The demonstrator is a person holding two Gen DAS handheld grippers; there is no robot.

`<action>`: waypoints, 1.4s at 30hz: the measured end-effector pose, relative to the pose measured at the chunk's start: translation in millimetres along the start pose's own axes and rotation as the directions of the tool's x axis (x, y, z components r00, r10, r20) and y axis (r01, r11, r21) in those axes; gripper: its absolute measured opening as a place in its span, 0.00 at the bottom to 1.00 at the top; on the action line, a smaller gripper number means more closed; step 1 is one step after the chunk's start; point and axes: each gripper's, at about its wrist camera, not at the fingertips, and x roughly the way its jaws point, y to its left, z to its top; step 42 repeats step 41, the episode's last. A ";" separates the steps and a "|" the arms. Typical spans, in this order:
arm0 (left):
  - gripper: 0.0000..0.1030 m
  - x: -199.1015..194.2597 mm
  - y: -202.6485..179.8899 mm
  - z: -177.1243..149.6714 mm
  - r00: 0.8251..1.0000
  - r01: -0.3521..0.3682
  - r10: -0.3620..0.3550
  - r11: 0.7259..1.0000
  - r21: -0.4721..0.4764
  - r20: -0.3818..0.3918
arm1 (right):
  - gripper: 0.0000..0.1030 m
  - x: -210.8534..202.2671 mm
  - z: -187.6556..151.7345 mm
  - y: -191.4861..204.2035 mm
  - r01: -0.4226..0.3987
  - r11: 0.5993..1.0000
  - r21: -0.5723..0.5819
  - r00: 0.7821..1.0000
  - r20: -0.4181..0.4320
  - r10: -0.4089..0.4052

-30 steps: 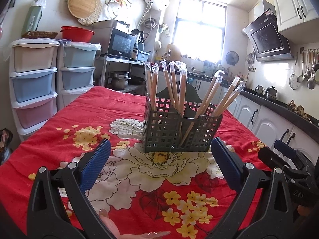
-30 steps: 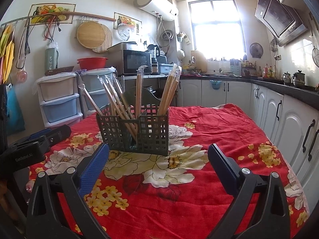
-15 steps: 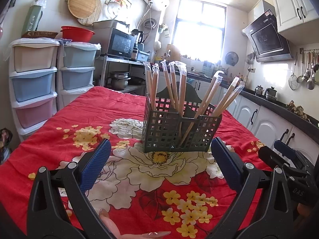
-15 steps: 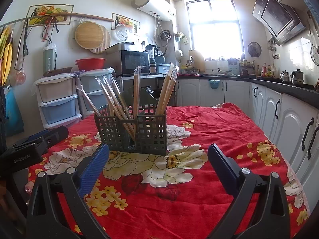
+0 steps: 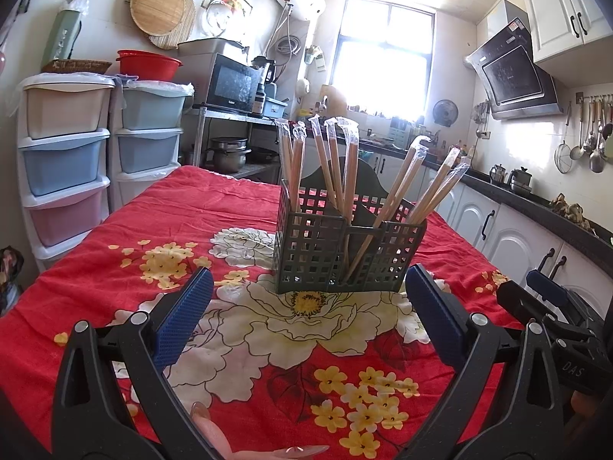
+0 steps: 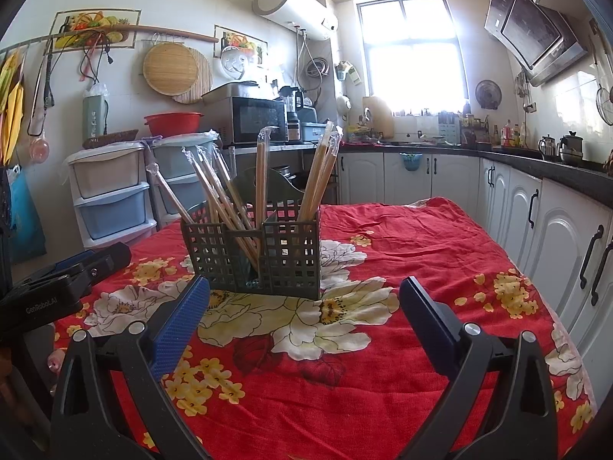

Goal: Organize utensils

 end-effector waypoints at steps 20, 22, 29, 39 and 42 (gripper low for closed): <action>0.90 -0.7 0.3 -1.6 1.000 0.006 -0.006 1.000 0.000 -0.006 | 0.94 -0.1 0.0 -0.1 0.000 1.000 0.001 1.000 0.002 0.000; 0.90 -1.0 0.6 -2.1 1.000 0.005 -0.005 1.000 -0.002 -0.006 | 0.94 -0.6 0.3 0.0 0.002 1.000 0.001 1.000 0.004 -0.002; 0.90 4.8 9.6 0.0 0.997 -0.015 0.011 0.999 -0.047 -0.077 | 0.94 -5.1 12.3 -12.0 0.040 0.998 0.056 0.999 -0.028 -0.039; 0.90 59.8 84.4 42.1 0.930 -0.215 0.210 0.976 0.014 -0.301 | 0.94 64.7 38.2 -115.6 0.284 0.956 0.078 0.906 -0.349 -0.241; 0.90 96.5 108.8 37.6 0.885 -0.278 0.260 0.961 0.011 -0.386 | 0.94 96.4 27.2 -135.9 0.345 0.938 0.038 0.841 -0.457 -0.291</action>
